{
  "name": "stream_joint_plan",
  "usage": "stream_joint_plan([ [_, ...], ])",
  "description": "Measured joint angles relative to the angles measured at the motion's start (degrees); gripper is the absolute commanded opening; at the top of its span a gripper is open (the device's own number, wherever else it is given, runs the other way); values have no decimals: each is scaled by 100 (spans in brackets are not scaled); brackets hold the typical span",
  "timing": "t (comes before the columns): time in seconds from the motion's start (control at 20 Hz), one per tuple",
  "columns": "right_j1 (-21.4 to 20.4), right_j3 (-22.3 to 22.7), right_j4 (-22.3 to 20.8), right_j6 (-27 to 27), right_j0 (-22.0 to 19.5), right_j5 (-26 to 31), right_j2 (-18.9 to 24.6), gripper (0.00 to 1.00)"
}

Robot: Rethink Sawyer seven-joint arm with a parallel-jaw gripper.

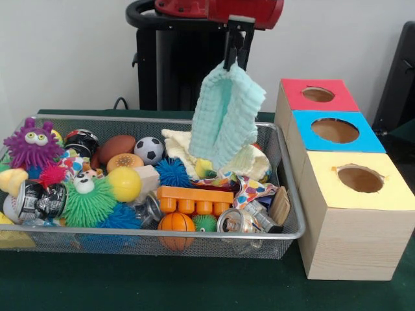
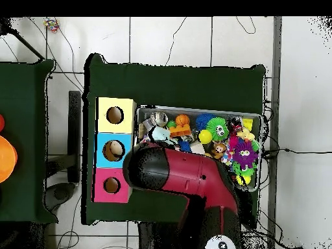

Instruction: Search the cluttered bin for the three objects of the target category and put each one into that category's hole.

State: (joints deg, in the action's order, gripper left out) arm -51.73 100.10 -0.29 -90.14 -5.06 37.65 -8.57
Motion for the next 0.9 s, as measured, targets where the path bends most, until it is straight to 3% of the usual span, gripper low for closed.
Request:
stream_joint_plan([
  [0.55, -11, -268, -5, 0, 354, 737, -165, 0],
  [0.9, 34, -478, -22, 0, 482, 851, -174, 0],
])
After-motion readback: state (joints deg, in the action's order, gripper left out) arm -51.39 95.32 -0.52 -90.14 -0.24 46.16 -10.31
